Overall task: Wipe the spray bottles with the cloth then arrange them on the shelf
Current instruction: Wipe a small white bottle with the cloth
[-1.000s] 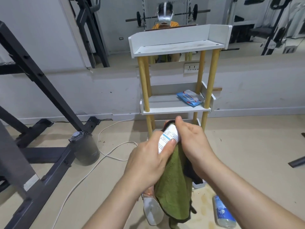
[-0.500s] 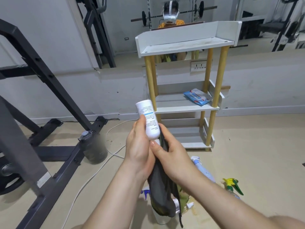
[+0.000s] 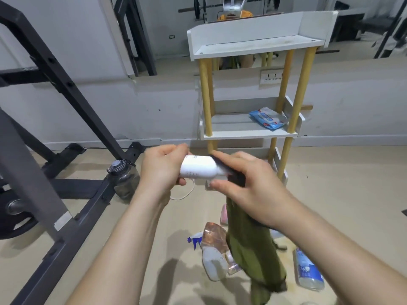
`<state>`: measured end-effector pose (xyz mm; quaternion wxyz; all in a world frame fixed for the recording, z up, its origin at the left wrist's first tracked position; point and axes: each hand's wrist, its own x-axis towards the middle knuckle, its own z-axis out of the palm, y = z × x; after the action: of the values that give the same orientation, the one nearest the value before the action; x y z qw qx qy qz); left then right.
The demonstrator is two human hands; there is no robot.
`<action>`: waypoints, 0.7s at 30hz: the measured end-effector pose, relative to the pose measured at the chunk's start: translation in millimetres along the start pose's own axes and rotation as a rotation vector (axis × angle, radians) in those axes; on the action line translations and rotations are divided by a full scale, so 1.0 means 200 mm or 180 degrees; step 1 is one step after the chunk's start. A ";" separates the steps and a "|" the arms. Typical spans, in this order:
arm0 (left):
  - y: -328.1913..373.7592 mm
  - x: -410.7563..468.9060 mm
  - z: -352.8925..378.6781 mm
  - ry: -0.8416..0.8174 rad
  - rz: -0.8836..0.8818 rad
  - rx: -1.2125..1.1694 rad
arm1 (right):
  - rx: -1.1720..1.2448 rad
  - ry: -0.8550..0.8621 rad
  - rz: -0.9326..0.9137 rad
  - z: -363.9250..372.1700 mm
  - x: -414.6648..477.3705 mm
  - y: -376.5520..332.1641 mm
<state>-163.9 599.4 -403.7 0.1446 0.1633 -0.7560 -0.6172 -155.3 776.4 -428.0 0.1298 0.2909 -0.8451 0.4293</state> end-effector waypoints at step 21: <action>-0.05 -0.02 0.04 -0.0665 -0.1425 -0.0870 | -0.0095 0.0558 -0.0393 0.03 -0.03 0.02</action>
<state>-163.2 606.3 -415.8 -0.0534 0.2406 -0.6217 -0.7435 -152.6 775.2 -436.6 0.2337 0.3018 -0.8173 0.4316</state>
